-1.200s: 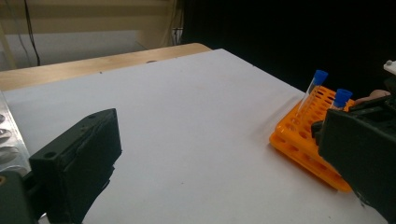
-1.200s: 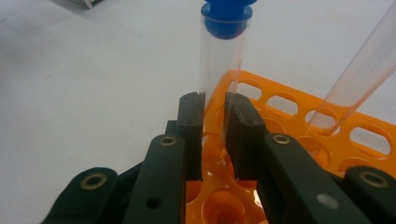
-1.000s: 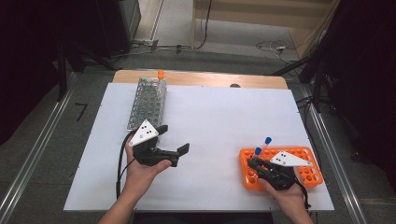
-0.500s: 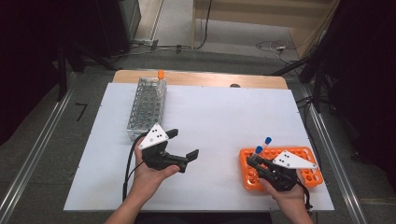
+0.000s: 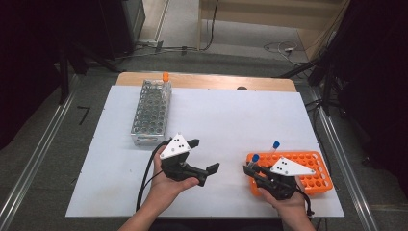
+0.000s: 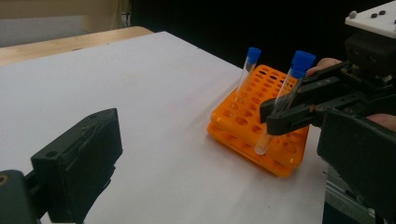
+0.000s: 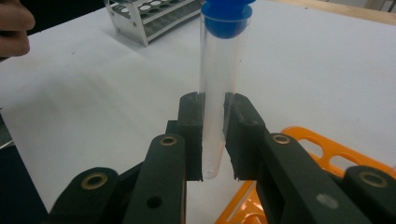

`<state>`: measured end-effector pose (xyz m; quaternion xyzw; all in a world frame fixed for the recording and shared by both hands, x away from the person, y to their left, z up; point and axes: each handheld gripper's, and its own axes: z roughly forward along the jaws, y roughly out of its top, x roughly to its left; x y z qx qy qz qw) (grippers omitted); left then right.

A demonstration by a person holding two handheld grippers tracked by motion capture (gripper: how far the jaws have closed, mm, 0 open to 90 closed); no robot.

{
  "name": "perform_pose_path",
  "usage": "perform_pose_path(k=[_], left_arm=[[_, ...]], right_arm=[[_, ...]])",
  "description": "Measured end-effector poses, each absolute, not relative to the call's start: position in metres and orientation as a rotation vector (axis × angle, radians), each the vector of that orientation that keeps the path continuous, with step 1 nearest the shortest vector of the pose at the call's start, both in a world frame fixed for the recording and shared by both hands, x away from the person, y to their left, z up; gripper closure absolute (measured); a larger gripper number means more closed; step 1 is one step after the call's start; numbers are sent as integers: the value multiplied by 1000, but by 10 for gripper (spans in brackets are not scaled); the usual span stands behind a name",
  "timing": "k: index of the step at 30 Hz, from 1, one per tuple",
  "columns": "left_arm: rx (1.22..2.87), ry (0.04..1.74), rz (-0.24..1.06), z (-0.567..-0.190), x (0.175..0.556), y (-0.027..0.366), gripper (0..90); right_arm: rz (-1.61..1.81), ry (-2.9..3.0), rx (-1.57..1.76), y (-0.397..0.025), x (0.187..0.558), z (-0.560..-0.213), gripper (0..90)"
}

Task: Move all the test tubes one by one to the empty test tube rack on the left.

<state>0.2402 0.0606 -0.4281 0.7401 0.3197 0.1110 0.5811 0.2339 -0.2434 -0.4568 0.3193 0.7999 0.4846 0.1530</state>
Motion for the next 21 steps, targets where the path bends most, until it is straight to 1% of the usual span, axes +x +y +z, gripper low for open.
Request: perform_pose_path(k=[9, 15, 18, 21], left_arm=[[1743, 714, 223, -431, 238, 45, 20], [1744, 688, 198, -432, 237, 36, 49], [1738, 670, 183, -432, 236, 33, 79], [1736, 643, 164, -432, 235, 30, 150]], right_arm=[[1414, 2350, 892, -232, 233, -461, 748], [1426, 2376, 874, -226, 232, -462, 748], [1434, 2387, 863, -223, 232, -463, 748], [1438, 2400, 846, -221, 231, -463, 748]])
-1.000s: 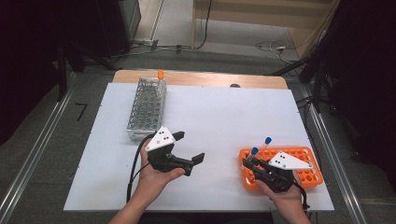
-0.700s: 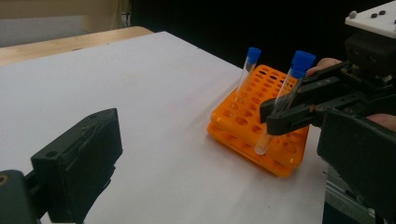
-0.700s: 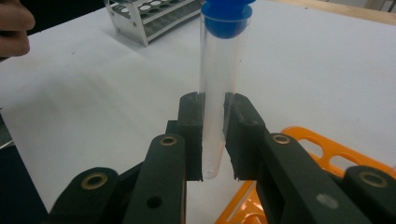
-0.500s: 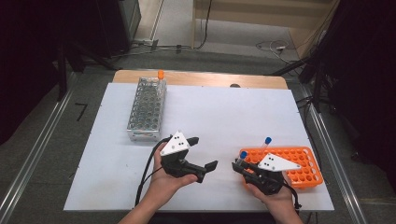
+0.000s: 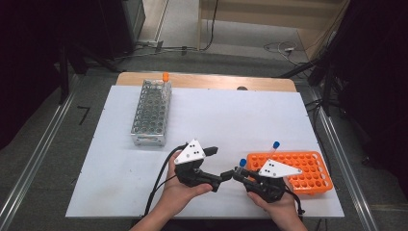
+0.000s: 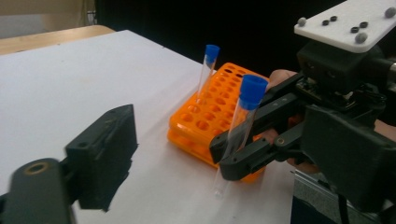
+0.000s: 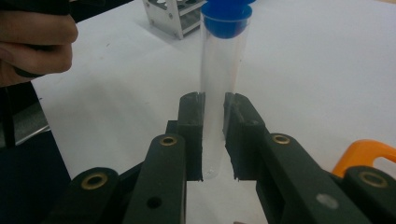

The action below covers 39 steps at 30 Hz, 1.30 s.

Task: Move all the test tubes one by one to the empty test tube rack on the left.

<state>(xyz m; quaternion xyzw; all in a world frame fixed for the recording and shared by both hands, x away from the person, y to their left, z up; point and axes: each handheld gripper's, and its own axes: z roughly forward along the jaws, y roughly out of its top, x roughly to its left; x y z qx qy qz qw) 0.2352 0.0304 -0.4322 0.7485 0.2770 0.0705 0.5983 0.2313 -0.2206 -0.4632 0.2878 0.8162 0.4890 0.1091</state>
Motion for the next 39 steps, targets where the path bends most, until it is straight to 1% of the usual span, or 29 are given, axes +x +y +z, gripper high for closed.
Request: perform_pose_path(k=[12, 16, 24, 28, 32, 36, 39], left_arm=[[1746, 558, 78, -436, 236, 20, 416], [1744, 547, 59, -437, 237, 16, 470], [1775, 514, 30, -441, 238, 10, 617], [1777, 495, 7, -441, 238, 9, 723], [1784, 489, 46, -440, 237, 11, 762], [1777, 481, 51, -439, 237, 12, 768], [1765, 482, 70, -437, 237, 15, 769]], right_arm=[[1468, 2421, 805, -217, 229, -463, 748], [1478, 2434, 784, -216, 228, -463, 747], [1504, 2473, 691, -210, 223, -462, 747], [1515, 2487, 674, -209, 221, -462, 747], [1538, 2499, 675, -210, 222, -462, 742], [1557, 2500, 667, -211, 222, -462, 736], [1554, 2510, 657, -212, 222, -462, 697]])
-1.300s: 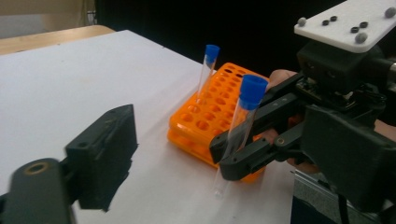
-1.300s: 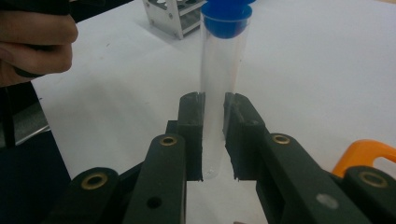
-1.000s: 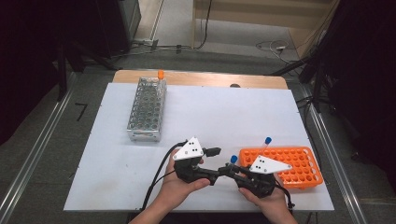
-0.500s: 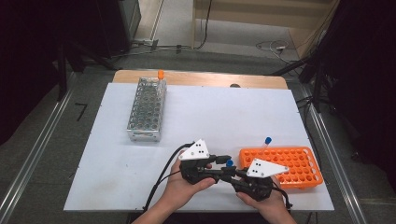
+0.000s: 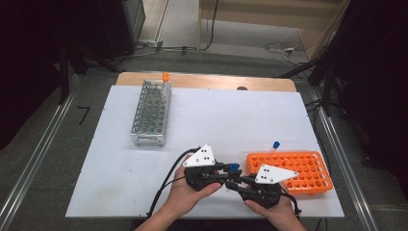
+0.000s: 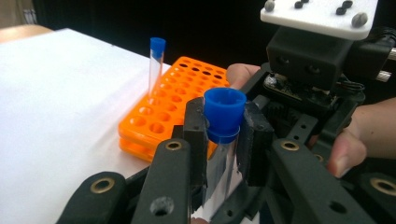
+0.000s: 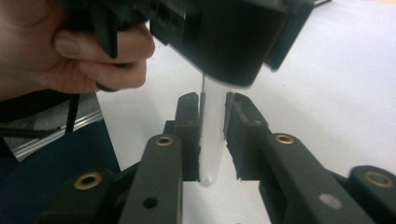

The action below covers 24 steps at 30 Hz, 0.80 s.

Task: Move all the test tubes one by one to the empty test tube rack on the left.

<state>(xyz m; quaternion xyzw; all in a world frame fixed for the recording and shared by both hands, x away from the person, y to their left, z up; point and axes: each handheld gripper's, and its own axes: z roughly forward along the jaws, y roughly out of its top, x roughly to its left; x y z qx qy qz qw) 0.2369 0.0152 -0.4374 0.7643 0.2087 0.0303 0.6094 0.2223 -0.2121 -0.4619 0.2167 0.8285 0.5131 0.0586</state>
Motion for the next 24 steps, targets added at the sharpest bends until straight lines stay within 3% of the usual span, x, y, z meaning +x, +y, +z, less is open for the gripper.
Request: perform_pose_path(k=[6, 12, 24], left_arm=[[1759, 504, 105, -435, 239, 23, 769], [1732, 553, 137, -433, 245, 38, 769], [1706, 601, 204, -424, 256, 66, 769]], right_arm=[[1589, 2525, 643, -216, 223, -461, 570], [1576, 2490, 667, -224, 223, -458, 388], [1553, 2432, 754, -245, 227, -454, 250]])
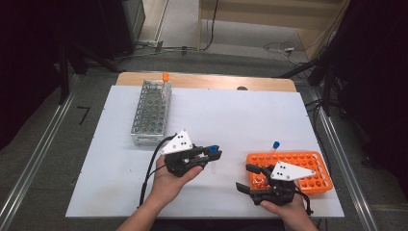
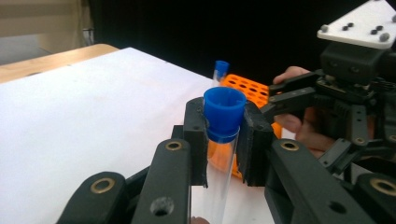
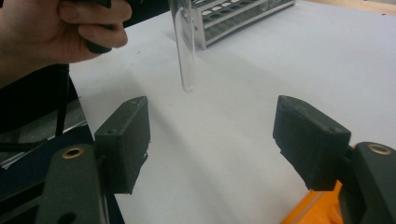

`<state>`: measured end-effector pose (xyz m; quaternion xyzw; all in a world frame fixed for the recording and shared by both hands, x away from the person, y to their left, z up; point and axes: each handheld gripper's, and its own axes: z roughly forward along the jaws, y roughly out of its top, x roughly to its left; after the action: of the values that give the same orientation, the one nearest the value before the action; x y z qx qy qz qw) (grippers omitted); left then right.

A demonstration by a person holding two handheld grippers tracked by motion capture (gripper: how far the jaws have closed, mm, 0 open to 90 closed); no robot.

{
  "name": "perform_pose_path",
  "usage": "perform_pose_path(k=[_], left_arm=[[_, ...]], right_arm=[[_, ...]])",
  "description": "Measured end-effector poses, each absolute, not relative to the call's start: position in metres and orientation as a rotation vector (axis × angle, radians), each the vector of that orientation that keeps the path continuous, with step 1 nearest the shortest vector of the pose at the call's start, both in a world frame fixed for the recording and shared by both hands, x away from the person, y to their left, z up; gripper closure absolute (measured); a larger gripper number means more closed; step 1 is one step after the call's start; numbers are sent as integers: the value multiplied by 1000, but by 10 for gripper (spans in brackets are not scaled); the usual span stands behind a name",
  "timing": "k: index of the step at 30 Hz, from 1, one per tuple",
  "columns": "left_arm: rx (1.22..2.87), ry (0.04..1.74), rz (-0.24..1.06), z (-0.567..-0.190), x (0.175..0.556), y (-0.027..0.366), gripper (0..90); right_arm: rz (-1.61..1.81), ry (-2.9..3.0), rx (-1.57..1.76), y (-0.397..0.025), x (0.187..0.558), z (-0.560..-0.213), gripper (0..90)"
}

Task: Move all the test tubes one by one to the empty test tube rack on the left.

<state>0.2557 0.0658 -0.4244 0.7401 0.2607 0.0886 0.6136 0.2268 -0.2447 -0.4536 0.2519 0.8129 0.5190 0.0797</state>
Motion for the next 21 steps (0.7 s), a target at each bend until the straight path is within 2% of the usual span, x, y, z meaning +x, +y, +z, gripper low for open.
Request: perform_pose_path(k=[16, 21], left_arm=[[1649, 741, 364, -408, 288, 114, 769], [1631, 787, 416, -404, 301, 130, 769]], right_arm=[[1549, 2413, 790, -270, 228, -450, 7], [1552, 2423, 796, -277, 228, -450, 0]])
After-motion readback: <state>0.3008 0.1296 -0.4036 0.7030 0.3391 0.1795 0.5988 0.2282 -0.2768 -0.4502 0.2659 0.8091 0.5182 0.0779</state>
